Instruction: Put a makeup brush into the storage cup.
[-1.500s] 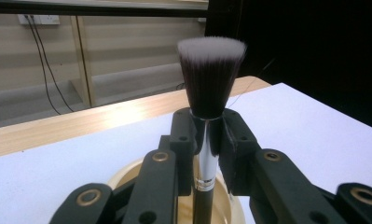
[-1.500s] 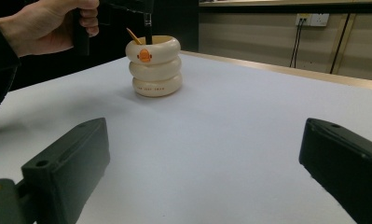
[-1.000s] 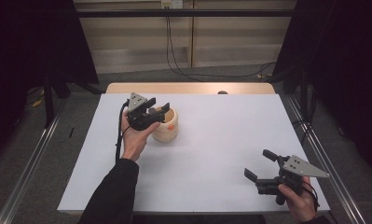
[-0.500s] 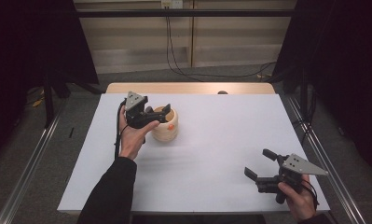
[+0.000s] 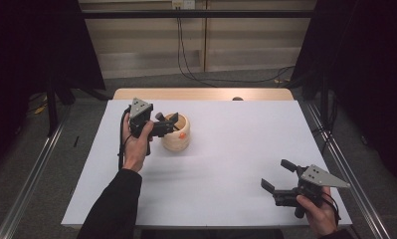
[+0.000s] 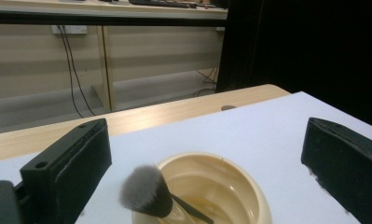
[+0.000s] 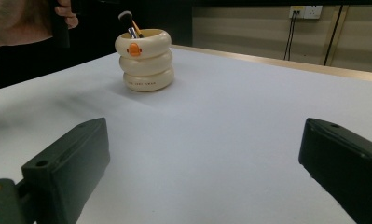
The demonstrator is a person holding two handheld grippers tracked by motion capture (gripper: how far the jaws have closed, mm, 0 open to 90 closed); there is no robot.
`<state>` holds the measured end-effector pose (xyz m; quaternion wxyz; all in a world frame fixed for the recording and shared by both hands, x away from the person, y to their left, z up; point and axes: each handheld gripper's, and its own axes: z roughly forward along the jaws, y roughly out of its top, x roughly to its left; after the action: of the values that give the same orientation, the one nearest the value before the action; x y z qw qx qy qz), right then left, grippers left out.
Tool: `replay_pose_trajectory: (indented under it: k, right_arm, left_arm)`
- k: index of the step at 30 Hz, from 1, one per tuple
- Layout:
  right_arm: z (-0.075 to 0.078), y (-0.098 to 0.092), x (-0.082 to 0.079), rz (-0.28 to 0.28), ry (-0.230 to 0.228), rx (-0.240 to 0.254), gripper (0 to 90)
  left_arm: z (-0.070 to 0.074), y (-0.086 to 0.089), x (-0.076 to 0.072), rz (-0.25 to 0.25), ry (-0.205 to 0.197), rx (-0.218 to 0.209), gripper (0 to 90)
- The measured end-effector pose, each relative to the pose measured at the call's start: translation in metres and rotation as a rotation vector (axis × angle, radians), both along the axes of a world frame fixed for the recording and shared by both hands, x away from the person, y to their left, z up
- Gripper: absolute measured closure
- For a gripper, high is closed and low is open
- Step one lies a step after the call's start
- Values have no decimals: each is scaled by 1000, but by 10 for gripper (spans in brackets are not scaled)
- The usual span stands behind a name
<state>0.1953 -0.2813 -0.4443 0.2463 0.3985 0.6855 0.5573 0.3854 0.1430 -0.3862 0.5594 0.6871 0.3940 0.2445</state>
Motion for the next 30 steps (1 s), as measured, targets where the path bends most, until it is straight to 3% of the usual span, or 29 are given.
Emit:
replay_pose_trajectory:
  k: [5, 10, 24, 30]
  right_arm:
    - [1, 0, -1, 2, -10, -12, 17]
    - [1, 1, -2, 6, -5, -10, 17]
    - [2, 1, 0, 0, -8, -11, 17]
    - [2, 1, 0, 7, -8, -13, 17]
  left_arm:
    - [4, 7, -7, -9, -31, -31, 10]
    - [6, 15, -17, -4, -41, -31, 10]
    - [5, 33, -45, 5, 15, -23, 9]
    - [4, 36, -58, -9, 6, -20, 8]
